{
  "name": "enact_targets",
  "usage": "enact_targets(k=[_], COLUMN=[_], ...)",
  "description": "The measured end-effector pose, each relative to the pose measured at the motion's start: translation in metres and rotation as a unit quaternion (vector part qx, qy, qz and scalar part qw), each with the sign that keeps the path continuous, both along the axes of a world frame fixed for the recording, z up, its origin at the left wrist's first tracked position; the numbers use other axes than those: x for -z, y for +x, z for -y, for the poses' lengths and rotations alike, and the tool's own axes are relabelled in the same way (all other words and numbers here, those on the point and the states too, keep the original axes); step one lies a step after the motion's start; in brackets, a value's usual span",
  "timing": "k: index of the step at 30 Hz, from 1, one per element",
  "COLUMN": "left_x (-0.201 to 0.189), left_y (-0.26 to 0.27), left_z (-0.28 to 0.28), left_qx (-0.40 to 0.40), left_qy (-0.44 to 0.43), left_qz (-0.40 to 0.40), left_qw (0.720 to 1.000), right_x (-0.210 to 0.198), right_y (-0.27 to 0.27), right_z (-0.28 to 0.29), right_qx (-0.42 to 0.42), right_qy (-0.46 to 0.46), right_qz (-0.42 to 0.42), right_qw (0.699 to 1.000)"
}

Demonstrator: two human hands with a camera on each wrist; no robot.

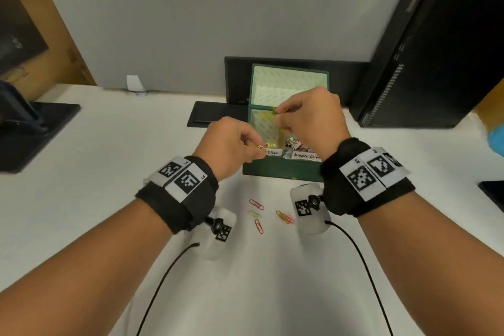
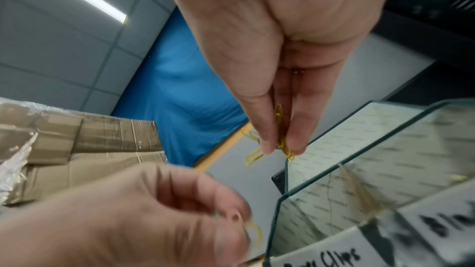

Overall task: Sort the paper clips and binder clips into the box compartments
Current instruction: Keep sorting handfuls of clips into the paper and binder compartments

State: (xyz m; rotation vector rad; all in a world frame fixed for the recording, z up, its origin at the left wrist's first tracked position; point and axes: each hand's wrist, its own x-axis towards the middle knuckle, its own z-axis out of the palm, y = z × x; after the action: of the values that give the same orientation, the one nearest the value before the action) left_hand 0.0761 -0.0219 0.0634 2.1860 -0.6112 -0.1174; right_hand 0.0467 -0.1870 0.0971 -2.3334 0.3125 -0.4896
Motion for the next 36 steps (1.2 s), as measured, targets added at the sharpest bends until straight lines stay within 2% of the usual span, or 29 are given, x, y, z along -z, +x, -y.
enact_targets(k=[2,6,7,13,16,19,23,27,29,32,36], left_x=[-0.006,-0.011,-0.011,-0.007,0.002,0.007,0.002,0.001,0.006,0.017,0.034], left_y=[0.007,0.02,0.023,0.034,0.033,0.034,0.031,0.011,-0.002,-0.013,-0.02], left_z=[-0.001,0.002,0.004,0.032,0.045,0.048,0.039,0.024,0.016,0.008,0.001], left_qx=[-0.027,-0.062,-0.064,-0.055,0.009,0.045,0.041,0.056,0.071,0.12,0.182], left_qy=[-0.017,-0.048,-0.051,-0.019,0.067,0.137,0.118,0.067,0.088,0.18,0.329], left_qz=[0.02,0.039,0.045,0.087,0.079,0.064,0.083,0.103,0.088,0.05,-0.012], left_qw=[0.999,0.996,0.996,0.995,0.995,0.987,0.989,0.991,0.99,0.975,0.927], right_x=[0.004,0.017,0.02,0.022,0.02,0.015,0.009,0.023,0.037,0.052,0.063], right_y=[0.017,0.028,0.027,0.002,-0.013,-0.029,-0.047,-0.056,-0.058,-0.059,-0.059], right_z=[-0.004,-0.008,-0.006,0.009,0.014,0.015,0.012,0.01,0.009,0.007,0.003], right_qx=[0.009,-0.049,-0.057,-0.001,0.002,-0.014,-0.057,-0.125,-0.157,-0.179,-0.176], right_qy=[-0.031,-0.083,-0.081,0.031,0.081,0.105,0.13,0.05,-0.023,-0.143,-0.214], right_qz=[-0.008,-0.162,-0.179,-0.067,-0.036,-0.043,-0.088,-0.208,-0.276,-0.338,-0.372], right_qw=[0.999,0.982,0.979,0.997,0.996,0.993,0.986,0.969,0.948,0.913,0.886])
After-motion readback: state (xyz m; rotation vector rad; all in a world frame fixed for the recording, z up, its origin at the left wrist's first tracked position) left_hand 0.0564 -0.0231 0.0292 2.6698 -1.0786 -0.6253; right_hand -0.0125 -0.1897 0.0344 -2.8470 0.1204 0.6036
